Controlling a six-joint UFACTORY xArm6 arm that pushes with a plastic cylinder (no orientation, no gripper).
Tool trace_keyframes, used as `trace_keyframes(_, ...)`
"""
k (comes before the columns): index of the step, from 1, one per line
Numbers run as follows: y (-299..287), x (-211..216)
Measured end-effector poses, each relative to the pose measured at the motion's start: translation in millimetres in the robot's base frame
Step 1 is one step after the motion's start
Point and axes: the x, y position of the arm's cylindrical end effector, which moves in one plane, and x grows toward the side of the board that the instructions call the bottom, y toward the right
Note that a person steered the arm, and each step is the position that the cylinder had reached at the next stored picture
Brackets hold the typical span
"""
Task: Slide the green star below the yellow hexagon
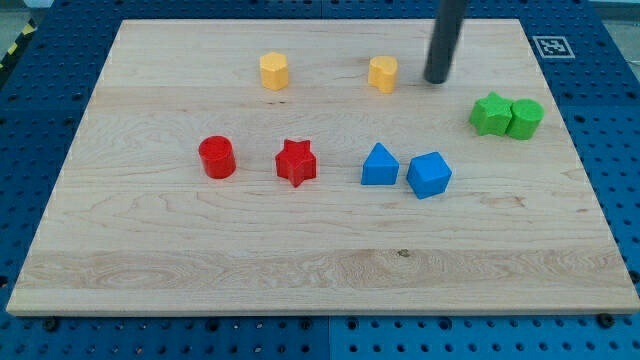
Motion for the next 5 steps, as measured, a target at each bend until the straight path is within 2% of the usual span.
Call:
trace_keyframes(1, 39.8, 2.5)
trace_keyframes(5, 49.0, 67.0)
